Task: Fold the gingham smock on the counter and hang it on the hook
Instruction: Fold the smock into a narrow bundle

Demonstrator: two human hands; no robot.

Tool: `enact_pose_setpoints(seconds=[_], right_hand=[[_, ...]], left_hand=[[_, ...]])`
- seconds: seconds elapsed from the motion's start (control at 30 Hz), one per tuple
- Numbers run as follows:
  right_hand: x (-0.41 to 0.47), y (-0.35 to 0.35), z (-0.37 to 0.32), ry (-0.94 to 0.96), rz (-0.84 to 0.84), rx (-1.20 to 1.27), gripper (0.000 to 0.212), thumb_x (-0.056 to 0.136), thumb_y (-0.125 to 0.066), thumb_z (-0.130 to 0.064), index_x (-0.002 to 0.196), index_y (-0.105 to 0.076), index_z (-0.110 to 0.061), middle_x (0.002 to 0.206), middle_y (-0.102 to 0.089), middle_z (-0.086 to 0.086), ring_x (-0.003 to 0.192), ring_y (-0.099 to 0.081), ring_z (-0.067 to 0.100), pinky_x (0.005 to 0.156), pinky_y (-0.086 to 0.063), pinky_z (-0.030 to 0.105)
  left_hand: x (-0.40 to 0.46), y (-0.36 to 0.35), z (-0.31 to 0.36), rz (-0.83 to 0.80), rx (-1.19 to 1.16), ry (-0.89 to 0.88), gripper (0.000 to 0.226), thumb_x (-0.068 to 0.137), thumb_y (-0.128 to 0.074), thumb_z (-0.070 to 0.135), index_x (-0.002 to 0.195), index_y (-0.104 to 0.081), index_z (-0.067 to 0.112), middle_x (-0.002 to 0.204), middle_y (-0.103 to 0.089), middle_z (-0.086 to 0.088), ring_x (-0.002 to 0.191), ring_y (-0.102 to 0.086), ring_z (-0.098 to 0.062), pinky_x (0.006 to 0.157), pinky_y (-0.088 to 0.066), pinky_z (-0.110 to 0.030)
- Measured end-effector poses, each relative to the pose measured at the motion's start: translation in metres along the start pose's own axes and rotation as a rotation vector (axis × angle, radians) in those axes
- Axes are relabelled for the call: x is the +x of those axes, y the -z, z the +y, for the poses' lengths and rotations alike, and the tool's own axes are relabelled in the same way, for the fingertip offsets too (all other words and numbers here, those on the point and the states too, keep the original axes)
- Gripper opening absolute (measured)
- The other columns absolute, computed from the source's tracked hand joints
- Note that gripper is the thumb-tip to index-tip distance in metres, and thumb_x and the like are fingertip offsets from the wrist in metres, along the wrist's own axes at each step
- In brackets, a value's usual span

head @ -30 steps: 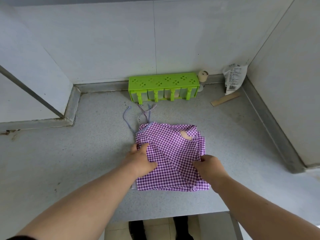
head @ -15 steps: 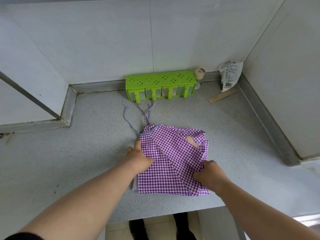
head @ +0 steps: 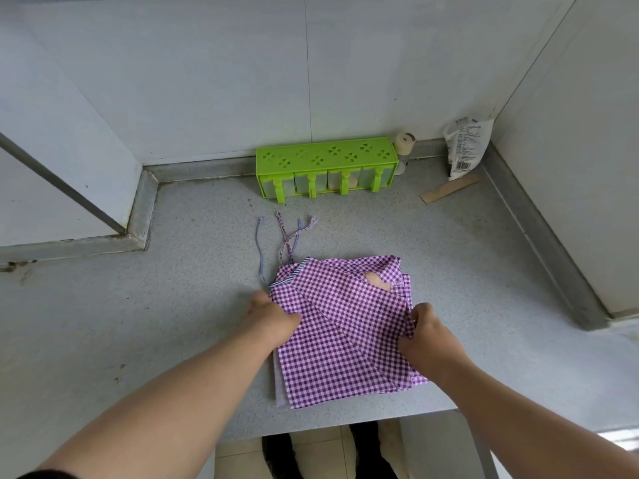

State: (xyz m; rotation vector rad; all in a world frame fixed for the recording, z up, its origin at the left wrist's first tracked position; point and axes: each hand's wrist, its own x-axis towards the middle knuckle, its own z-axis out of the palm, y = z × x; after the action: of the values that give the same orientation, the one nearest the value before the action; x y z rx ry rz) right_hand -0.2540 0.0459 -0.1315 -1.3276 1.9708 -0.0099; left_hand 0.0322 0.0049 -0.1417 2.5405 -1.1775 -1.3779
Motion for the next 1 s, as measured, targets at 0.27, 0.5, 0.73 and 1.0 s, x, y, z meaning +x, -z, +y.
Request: enact_pose_setpoints(seconds=[0.27,0.5,0.73,1.0], right_hand=[[-0.012,-0.002,-0.008,0.58,0.083,-0.653,0.071,0.095,-0.053,-0.01,0.155,-0.028,-0.039,0.167,-0.022,-0.001,0.155,-0.018,0.027,0.127,-0.005,0.047],[-0.002,-0.011,-0.036,0.54,-0.194,-0.73,0.065,0.103,-0.043,-0.057,0.16,-0.015,-0.043,0.173,-0.002,-0.009,0.158,-0.012,0.024,0.126,-0.022,0.053],[0.01,-0.02,-0.057,0.496,-0.172,-0.854,0.093,0.095,-0.064,-0.052,0.161,0.002,-0.043,0.169,-0.008,0.009,0.15,-0.027,0.037,0.11,-0.047,0.054],[0.015,-0.018,-0.058,0.517,-0.142,-0.88,0.107,0.09,-0.064,-0.061,0.165,0.006,-0.029,0.167,-0.007,0.006,0.15,-0.024,0.032,0.118,-0.036,0.049]], left_hand=[[-0.001,-0.002,0.001,0.083,0.593,-0.522,0.067,0.092,-0.072,0.05,0.147,-0.039,0.032,0.15,-0.029,0.003,0.139,-0.039,-0.02,0.116,-0.044,-0.04],[0.018,0.019,-0.006,0.122,0.52,-0.532,0.056,0.102,-0.057,0.048,0.152,-0.039,0.031,0.164,-0.029,0.005,0.148,-0.035,-0.022,0.122,-0.038,-0.043],[0.026,0.053,0.016,0.191,0.775,-0.888,0.054,0.105,-0.051,0.042,0.156,-0.04,0.027,0.17,-0.028,0.003,0.155,-0.028,-0.022,0.129,-0.024,-0.044],[0.006,-0.021,-0.006,-0.132,1.059,-0.874,0.129,0.083,-0.059,0.084,0.165,0.023,0.026,0.167,0.041,-0.004,0.155,0.034,-0.028,0.125,0.014,-0.051]])
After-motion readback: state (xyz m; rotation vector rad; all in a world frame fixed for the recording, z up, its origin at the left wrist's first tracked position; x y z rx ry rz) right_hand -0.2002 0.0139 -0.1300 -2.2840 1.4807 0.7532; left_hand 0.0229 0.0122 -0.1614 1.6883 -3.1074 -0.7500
